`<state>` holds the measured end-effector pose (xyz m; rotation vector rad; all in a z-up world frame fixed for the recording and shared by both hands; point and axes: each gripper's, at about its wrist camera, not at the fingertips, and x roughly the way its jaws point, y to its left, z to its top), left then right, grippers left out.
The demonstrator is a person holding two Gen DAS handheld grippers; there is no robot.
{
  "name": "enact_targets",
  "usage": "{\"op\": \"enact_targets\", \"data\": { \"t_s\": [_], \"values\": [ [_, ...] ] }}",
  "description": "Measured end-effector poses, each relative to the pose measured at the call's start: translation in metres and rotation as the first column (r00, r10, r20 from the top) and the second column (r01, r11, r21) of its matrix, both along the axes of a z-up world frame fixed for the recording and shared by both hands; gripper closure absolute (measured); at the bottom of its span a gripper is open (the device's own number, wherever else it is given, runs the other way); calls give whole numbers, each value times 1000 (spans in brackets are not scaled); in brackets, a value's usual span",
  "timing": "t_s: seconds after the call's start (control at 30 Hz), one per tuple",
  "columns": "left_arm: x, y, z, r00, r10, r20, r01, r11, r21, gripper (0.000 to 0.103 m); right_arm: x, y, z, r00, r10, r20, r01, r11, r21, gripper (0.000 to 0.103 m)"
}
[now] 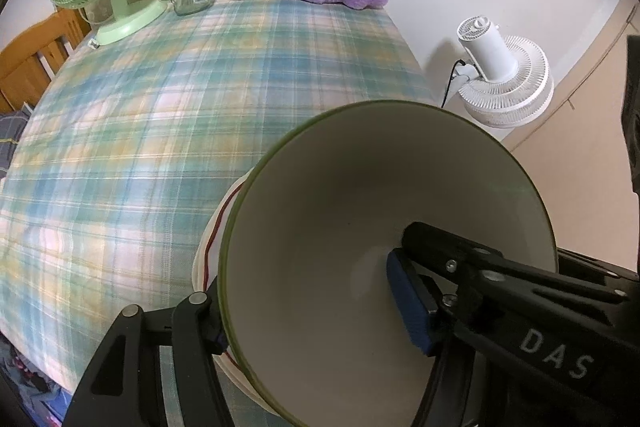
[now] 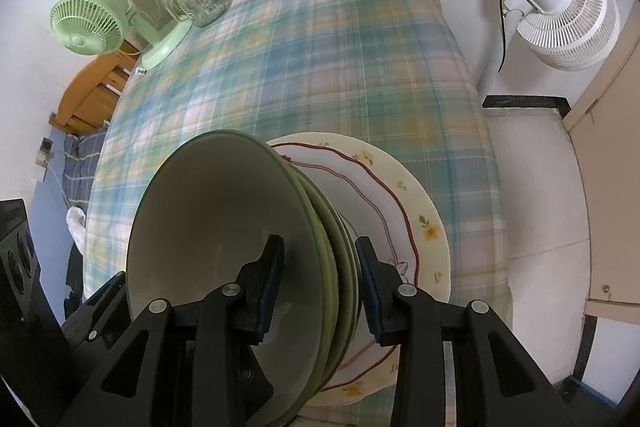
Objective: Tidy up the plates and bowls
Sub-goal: 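Lower the nested bowls onto the plate stack and open the right gripper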
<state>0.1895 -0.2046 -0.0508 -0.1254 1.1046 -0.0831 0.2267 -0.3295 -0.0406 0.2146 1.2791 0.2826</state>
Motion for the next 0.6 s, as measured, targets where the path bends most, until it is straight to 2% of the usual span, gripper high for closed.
{"op": "enact_targets", "data": {
  "t_s": [0.13,0.33,0.4,0.5,0.6],
  "values": [
    [-3,3,-1,999,43,-2,-43,999,24,23,-4,-7,0,1000,-9,0,9,1000,9,46],
    [-7,1,8,997,76,12,-77,994,73,22,-10,-10,11,999,16,28,-15,1000,-26,46],
    [-12,2,18,997,70,44,-73,994,81,22,-14,-12,18,999,6,53,-5,1000,-20,46],
    [-17,6,31,995,42,96,-51,994,97,21,-20,-8,33,995,-13,103,19,998,-57,45],
    [-21,7,46,987,-18,160,0,994,112,20,-27,-1,48,987,-35,157,50,994,-94,45]
  ]
}}
